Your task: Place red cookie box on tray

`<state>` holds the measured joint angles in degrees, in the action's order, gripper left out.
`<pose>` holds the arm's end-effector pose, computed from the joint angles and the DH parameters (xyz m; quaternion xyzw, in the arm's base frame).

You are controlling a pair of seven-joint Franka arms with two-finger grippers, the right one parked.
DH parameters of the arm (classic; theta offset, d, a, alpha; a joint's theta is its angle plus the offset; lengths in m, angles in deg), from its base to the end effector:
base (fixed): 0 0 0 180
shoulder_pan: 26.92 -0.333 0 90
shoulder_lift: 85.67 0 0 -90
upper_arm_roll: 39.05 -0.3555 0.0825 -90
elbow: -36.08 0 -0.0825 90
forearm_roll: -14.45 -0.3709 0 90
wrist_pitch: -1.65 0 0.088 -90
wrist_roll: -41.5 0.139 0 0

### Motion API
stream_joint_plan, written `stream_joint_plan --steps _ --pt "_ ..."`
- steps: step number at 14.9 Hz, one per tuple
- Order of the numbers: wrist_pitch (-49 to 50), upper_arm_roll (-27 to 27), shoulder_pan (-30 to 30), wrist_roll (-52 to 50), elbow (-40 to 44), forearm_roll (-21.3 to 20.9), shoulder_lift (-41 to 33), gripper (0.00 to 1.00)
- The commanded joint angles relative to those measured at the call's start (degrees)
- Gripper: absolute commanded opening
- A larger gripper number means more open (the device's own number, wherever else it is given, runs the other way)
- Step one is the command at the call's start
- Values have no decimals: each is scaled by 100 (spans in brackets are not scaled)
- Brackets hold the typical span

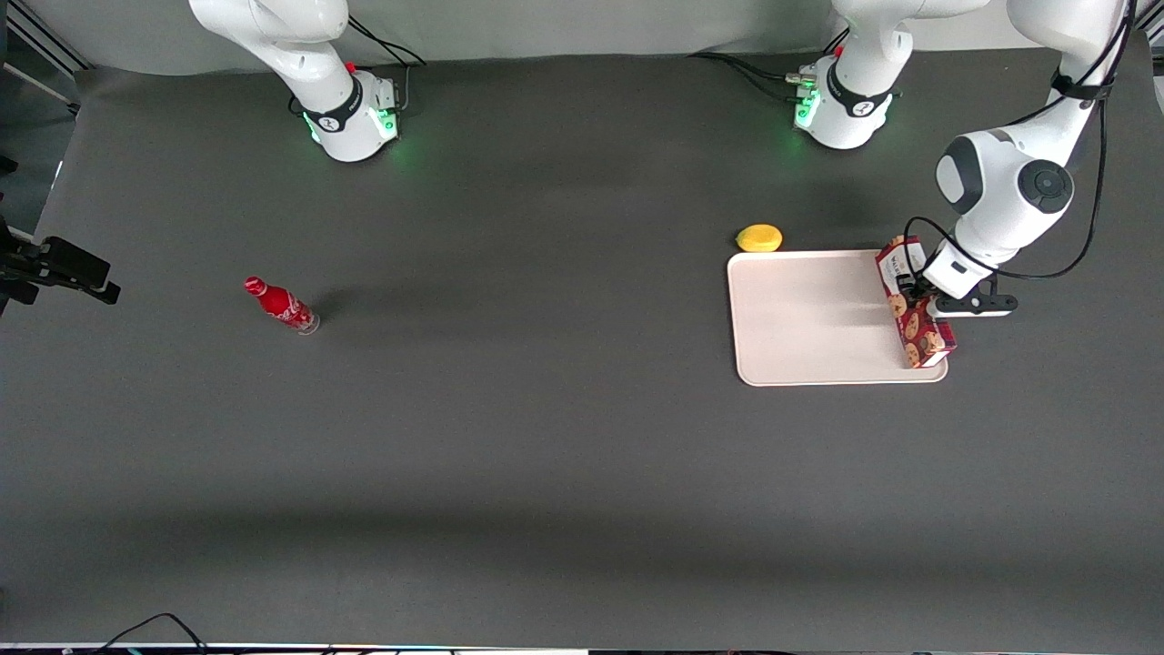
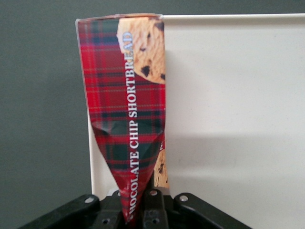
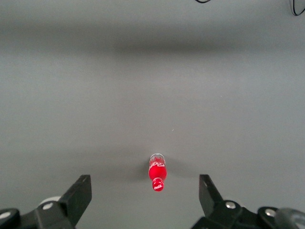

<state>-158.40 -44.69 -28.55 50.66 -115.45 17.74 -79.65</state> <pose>0.4274 0.0574 0.2318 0.9997 0.0099 0.0227 0.0020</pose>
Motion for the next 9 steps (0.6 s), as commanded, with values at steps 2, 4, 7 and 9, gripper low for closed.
stream_joint_plan --steps 2,4,7,9 --pt "-18 -60 48 -28 -18 -65 74 0" --pt "-35 -60 48 -81 0 -57 144 67" --pt "-70 -60 57 -81 0 -48 154 100" --pt "-44 -60 57 -81 0 -48 127 100"
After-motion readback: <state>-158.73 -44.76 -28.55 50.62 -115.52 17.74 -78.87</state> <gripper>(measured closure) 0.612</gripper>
